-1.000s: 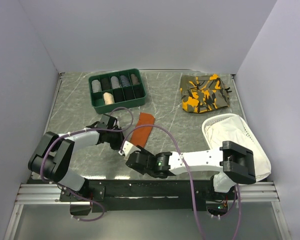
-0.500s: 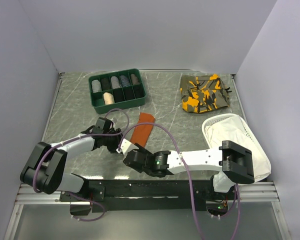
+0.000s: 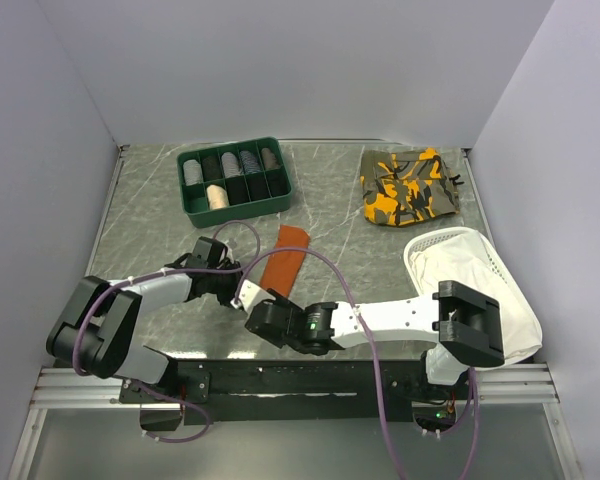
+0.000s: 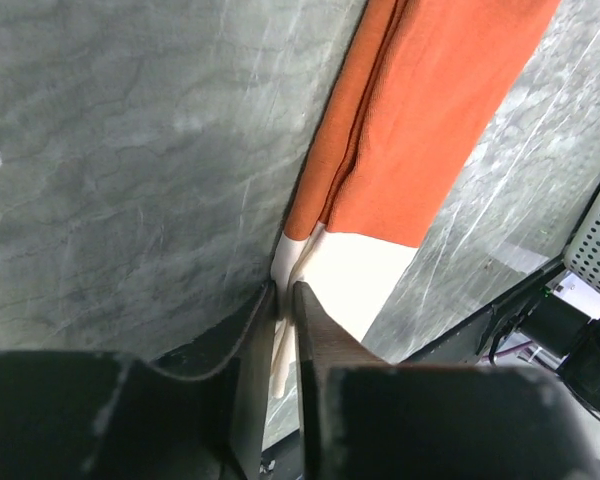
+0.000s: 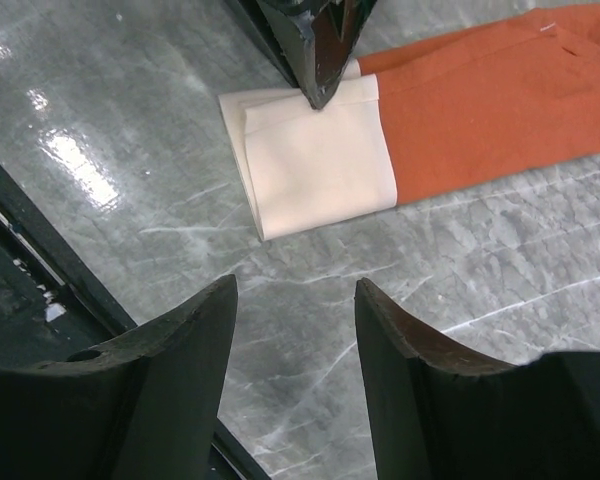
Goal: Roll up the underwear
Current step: Roll the underwear to the center of the board.
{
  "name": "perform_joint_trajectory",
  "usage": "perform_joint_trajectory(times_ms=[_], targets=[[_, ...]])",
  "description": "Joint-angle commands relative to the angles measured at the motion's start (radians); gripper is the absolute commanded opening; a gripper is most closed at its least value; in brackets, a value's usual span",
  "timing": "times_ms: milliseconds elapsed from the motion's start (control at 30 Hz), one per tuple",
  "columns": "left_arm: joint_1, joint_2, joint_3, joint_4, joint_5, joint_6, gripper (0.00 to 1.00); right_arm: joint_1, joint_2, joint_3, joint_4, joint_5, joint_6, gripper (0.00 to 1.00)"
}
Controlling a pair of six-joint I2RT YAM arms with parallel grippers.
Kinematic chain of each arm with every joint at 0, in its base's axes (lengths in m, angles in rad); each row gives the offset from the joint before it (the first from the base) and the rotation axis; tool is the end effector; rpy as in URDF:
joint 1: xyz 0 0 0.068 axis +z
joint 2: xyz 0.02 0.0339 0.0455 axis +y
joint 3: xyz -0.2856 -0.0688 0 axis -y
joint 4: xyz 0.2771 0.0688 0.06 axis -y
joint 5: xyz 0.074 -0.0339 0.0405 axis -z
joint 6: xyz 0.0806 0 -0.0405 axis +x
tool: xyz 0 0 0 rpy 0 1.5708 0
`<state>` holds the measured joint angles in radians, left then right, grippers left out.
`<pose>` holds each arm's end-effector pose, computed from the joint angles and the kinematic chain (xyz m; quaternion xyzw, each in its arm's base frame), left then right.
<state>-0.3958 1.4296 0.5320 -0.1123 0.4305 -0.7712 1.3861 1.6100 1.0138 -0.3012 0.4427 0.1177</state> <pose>0.2434 -0.1381 0.0923 -0.1171 0.9333 -0.3203 0.1126 0.1048 0.3728 0.1782 -0.4872 0.7847 0.0688 0.3769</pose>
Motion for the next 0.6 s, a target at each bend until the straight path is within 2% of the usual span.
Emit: perform_joint_trajectory(times_ms=[0,267,567], targets=[[0.000,0.018,-0.015,-0.059,-0.038,0.032,0.19,0.017,0.018,0.043,0.034,-0.002,-0.009,0.58],[-0.002,0.041,0.028,-0.099,-0.050,0.046,0.13,0.031,0.082,0.054,0.097,-0.001,-0.073,0.57],[-0.002,0.045,0.028,-0.099,-0.047,0.047,0.13,0.030,0.174,0.081,0.137,0.001,-0.130,0.57]])
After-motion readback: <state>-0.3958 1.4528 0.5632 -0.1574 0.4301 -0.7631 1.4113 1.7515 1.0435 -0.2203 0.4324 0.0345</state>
